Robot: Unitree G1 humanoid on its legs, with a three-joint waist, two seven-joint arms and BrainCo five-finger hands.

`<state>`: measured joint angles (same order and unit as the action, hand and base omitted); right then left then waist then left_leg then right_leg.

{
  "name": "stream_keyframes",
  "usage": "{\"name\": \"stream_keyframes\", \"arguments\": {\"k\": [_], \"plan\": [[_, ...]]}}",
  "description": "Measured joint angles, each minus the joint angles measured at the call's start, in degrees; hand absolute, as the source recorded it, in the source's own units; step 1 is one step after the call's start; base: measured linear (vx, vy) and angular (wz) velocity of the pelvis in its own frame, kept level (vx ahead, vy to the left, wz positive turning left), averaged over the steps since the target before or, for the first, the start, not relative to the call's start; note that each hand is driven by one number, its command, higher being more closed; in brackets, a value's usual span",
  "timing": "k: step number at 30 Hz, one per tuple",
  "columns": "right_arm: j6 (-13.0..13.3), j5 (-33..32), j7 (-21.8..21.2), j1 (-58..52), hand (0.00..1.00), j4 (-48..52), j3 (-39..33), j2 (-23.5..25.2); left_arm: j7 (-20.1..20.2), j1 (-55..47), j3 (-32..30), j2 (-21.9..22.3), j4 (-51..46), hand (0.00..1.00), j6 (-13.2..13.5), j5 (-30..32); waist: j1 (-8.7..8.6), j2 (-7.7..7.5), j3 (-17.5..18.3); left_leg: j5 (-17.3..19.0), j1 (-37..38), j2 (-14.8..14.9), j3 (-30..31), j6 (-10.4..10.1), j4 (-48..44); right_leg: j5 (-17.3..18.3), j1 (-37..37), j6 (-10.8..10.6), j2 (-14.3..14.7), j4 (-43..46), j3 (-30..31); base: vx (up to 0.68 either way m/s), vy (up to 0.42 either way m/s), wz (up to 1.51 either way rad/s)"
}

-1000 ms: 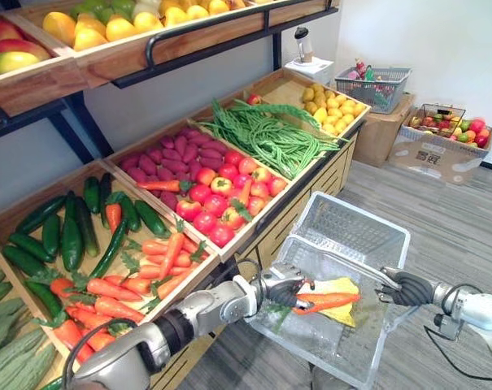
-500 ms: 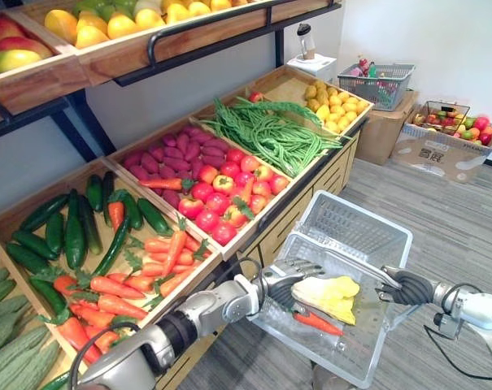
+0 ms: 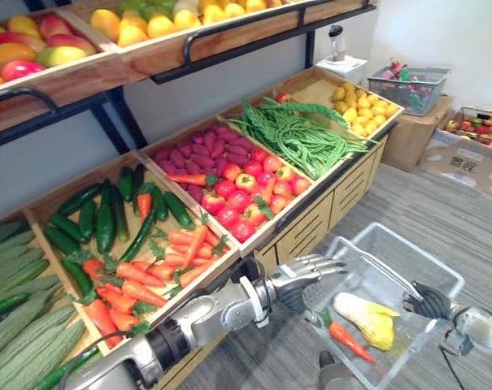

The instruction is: Pick vegetable in the basket

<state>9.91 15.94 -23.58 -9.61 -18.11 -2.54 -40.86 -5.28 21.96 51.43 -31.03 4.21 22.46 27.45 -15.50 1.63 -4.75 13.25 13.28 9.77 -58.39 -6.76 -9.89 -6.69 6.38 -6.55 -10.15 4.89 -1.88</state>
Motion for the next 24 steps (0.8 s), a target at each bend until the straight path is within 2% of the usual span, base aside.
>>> {"name": "stream_keyframes", "arguments": {"k": [2,4,5,7,11,16,20,22,24], "plan": [[-1.83,0.66,1.40,-0.66,1.00,-1.26,-1.85,1.38,0.15,-0.35,-0.12,-0.95,-3.02,0.00,-0.01,-0.39,0.34,-0.04,-0.02,-0.76,-0.23,-0.55,1.47,0.37,1.15,-0.01,-0.30,-0.01,-0.63,-0.03,-1.36,-0.04,-0.006,0.39],[-2.33,1.10,2.91,-0.78,1.00,-2.92,-2.94,2.32,0.66,-1.63,-0.28,-1.90,-5.84,0.00,-0.02,-1.18,0.95,-0.10,-0.06,-1.51,-0.17,-0.80,2.70,0.47,2.23,-0.01,-1.14,-0.01,-0.84,0.02,-2.29,-0.04,-0.013,0.36],[-2.83,1.10,3.84,-1.19,1.00,-3.52,-4.54,3.25,0.89,-2.64,-0.76,-2.16,-7.73,0.00,-0.02,-2.56,1.84,-0.09,-0.05,-1.88,-0.07,-0.90,3.37,0.50,2.80,-0.01,-1.54,-0.01,-0.91,0.04,-2.62,-0.04,-0.013,0.39],[-3.43,1.07,5.51,-1.44,1.00,-4.01,-6.35,4.74,0.89,-4.70,-3.35,-2.57,-10.79,0.00,0.09,-2.77,2.45,-0.12,-0.02,-2.58,-0.29,-1.27,4.99,0.54,4.16,-0.01,-1.91,-0.01,-1.29,0.32,-3.65,-0.04,-0.017,0.45],[-3.34,0.99,8.49,-1.49,1.00,-9.08,-9.80,8.29,0.24,-8.54,-10.68,-2.93,-15.03,0.00,0.92,-4.82,5.07,-0.61,0.58,-5.23,-1.15,-2.27,8.40,1.16,7.97,-0.01,-2.27,-0.01,-1.77,0.45,-6.33,-0.03,-0.026,0.44],[-3.20,1.10,12.61,-1.65,1.00,-19.96,-15.78,13.30,-3.31,-14.63,-21.28,-2.80,-17.03,0.00,2.53,-4.78,8.43,-0.68,0.66,-9.47,-1.27,-2.80,13.65,1.27,13.13,-0.01,-4.05,0.00,-1.61,0.66,-9.72,0.00,-0.030,0.52],[-3.28,1.01,15.29,-1.68,1.00,-28.06,-20.35,16.50,-5.96,-19.05,-29.69,-2.13,-17.02,0.00,2.25,-4.77,10.04,-1.16,1.33,-11.74,-2.45,-3.64,16.74,1.71,15.73,0.02,-5.13,0.02,-1.85,-1.65,-12.15,-0.01,-0.013,0.42],[-3.47,0.94,17.24,-1.75,1.00,-32.72,-24.16,18.32,-8.37,-21.64,-36.59,0.40,-16.92,0.00,1.40,-4.83,11.06,-1.60,1.48,-12.46,-3.29,-3.92,18.75,1.82,15.76,0.05,-6.17,0.06,-2.14,-3.44,-13.72,0.02,-0.021,0.41],[-3.77,0.91,18.60,-1.82,1.00,-35.59,-26.89,19.21,-10.50,-23.94,-41.47,2.48,-16.31,0.00,0.07,-6.20,11.29,-1.74,1.69,-12.98,-3.74,-4.19,20.41,2.29,15.76,0.68,-7.17,0.59,-2.36,-4.17,-14.66,0.00,-0.011,0.39]]}}
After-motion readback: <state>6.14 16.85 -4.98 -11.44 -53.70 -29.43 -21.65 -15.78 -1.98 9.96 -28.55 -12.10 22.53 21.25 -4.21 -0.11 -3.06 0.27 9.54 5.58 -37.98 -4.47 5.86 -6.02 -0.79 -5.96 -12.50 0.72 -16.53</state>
